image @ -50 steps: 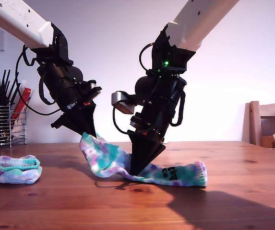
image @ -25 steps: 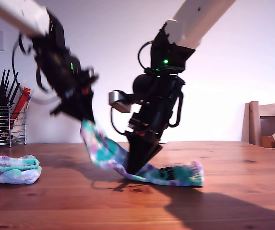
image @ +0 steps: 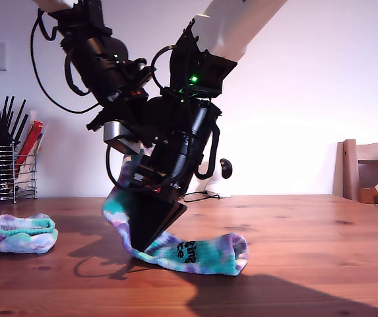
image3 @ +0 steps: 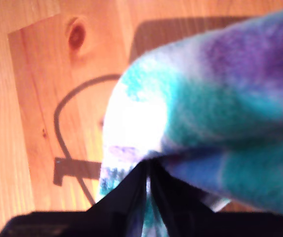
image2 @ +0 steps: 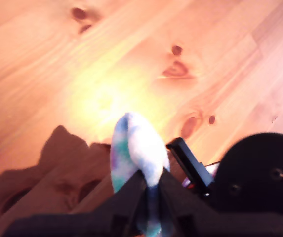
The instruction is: Fold the socks in front of you. After folding them, place them to the left side.
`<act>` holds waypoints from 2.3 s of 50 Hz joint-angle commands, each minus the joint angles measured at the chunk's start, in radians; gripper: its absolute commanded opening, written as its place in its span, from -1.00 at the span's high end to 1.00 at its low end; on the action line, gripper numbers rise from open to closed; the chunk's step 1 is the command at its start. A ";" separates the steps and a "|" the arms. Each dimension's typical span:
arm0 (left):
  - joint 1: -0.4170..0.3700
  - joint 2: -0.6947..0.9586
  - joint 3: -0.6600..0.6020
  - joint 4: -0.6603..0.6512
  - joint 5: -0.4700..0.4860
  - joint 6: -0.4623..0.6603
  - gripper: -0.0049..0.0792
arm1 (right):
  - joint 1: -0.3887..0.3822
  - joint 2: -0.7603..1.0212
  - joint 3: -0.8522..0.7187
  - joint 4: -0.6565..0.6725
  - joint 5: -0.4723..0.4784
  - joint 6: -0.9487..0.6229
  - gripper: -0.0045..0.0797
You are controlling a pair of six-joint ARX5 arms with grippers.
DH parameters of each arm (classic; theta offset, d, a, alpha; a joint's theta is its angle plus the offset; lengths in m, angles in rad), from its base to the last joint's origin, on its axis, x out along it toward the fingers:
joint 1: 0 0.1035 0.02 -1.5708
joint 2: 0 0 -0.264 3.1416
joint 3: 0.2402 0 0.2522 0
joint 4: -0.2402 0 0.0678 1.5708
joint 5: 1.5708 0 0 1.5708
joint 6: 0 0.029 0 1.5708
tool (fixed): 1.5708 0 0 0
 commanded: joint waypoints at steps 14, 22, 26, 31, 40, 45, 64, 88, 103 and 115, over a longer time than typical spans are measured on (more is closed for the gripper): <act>0.006 -0.042 0.006 0.009 -0.017 -0.011 0.93 | -0.040 0.008 -0.036 0.040 0.016 0.011 0.92; 0.006 -0.077 0.006 0.009 -0.036 -0.011 0.93 | -0.049 0.008 -0.033 0.077 0.063 0.028 0.92; 0.006 -0.082 0.006 0.009 -0.036 -0.011 0.93 | -0.050 0.008 -0.032 0.094 0.100 0.041 0.92; 0.006 -0.082 0.006 0.009 -0.036 -0.016 0.93 | -0.050 0.008 -0.032 0.136 0.143 0.065 0.92; 0.000 -0.082 0.006 0.009 -0.036 -0.021 0.93 | -0.050 -0.002 -0.031 0.179 0.162 0.090 0.92; -0.005 -0.082 0.006 0.009 -0.036 -0.021 0.93 | -0.050 -0.016 -0.031 0.196 0.166 0.107 0.92; -0.012 -0.082 0.006 0.010 -0.037 -0.021 0.93 | -0.051 -0.101 -0.030 0.166 0.164 0.129 0.92; -0.019 -0.082 0.006 0.011 -0.063 -0.021 0.93 | -0.066 -0.104 -0.030 -0.038 0.167 0.109 0.92; -0.020 -0.082 0.006 0.012 -0.089 -0.021 0.93 | -0.109 -0.108 -0.030 -0.179 0.241 0.109 0.92; -0.017 -0.082 0.006 0.013 -0.113 -0.020 0.93 | -0.144 -0.108 -0.064 -0.131 0.211 0.121 0.92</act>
